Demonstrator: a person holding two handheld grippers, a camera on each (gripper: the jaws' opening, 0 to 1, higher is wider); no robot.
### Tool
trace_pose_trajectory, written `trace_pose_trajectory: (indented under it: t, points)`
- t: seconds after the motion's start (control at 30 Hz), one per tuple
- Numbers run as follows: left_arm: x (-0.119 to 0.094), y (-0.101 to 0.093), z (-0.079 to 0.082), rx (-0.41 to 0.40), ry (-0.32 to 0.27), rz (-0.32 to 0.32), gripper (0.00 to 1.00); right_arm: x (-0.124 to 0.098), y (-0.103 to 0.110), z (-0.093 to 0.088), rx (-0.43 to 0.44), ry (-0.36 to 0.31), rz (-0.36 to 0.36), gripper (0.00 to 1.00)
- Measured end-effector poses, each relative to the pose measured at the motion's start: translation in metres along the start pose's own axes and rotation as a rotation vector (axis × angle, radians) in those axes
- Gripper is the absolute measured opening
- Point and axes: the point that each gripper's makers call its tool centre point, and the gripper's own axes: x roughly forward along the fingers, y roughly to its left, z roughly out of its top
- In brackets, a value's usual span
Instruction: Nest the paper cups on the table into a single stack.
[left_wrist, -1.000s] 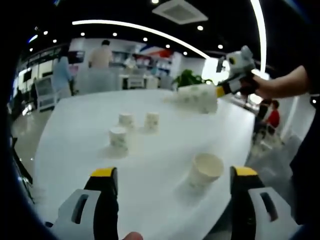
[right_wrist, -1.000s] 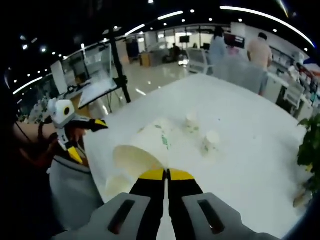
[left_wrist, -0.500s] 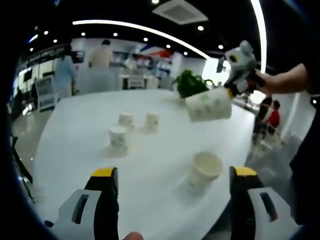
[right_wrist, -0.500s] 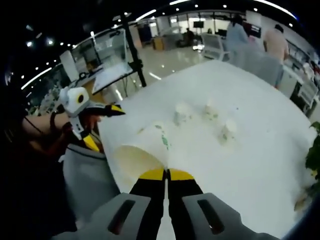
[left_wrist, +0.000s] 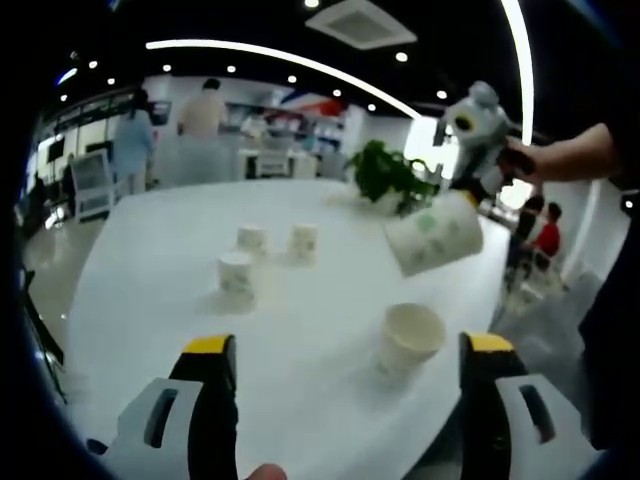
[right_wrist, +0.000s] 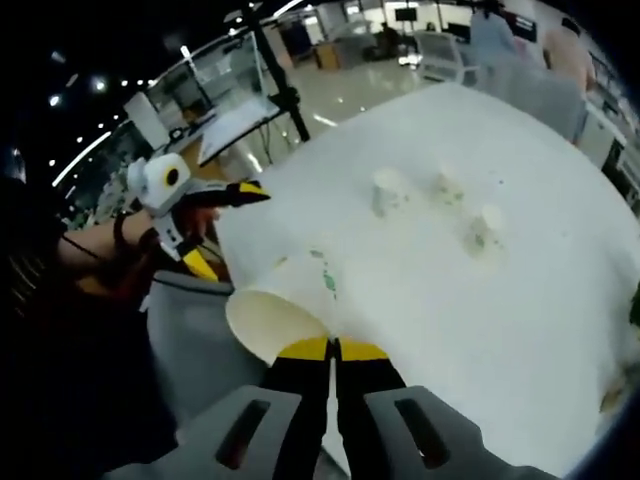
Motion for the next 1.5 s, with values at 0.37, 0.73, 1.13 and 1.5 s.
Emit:
trace_pose_trajectory:
  t: [0.37,0.73,1.13,1.5]
  points:
    - [-0.001,0.001,-0.002,-0.005,0.001,0.002,0.91,0.007,0.007,-0.01,0.024,0.093,0.046,0.0]
    - [-0.003,0.003,-0.005,-0.015,-0.005,0.005,0.91,0.016,0.014,-0.017,0.009,0.164,0.071,0.0]
    - [-0.005,0.005,-0.006,-0.025,-0.014,0.012,0.91,0.027,0.022,-0.024,-0.006,0.244,0.096,0.0]
    - [-0.006,0.003,-0.006,-0.029,-0.022,0.011,0.91,0.036,0.018,-0.033,-0.01,0.305,0.096,0.0]
